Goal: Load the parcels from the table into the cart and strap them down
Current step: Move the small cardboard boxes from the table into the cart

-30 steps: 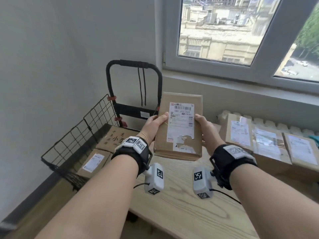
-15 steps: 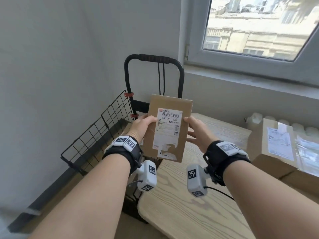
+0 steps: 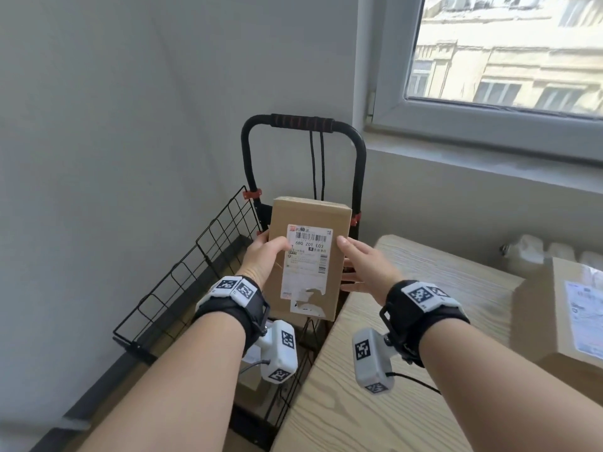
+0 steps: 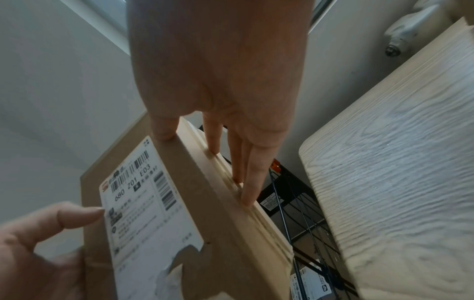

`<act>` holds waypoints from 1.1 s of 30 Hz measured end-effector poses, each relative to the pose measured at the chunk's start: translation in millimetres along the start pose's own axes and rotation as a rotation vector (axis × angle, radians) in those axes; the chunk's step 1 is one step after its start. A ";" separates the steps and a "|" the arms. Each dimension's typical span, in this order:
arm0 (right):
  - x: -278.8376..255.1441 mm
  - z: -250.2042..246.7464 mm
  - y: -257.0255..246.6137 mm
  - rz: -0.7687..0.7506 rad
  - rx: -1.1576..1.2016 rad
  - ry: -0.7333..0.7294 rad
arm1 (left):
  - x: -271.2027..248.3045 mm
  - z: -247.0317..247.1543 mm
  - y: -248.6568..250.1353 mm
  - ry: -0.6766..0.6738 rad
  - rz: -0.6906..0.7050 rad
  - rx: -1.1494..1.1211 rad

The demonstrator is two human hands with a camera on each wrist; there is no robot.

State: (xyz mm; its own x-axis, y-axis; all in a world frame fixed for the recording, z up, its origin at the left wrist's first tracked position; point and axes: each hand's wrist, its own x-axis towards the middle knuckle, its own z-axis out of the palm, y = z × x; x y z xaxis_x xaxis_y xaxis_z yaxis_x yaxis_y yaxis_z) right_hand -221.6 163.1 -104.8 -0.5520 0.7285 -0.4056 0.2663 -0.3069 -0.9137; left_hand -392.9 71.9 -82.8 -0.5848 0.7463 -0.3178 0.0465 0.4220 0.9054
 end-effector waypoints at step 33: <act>145.8 133.9 81.3 0.540 0.019 0.391 | 208.5 -55.9 -153.6 -0.495 -0.415 0.105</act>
State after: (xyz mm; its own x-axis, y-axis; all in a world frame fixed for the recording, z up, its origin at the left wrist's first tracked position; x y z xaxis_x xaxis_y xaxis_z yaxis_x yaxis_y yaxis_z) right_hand -386.2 162.3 -241.5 -0.0167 0.6366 -0.7710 0.4090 -0.6993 -0.5862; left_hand -567.3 133.9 -272.5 -0.1307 0.6489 -0.7496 -0.0089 0.7553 0.6553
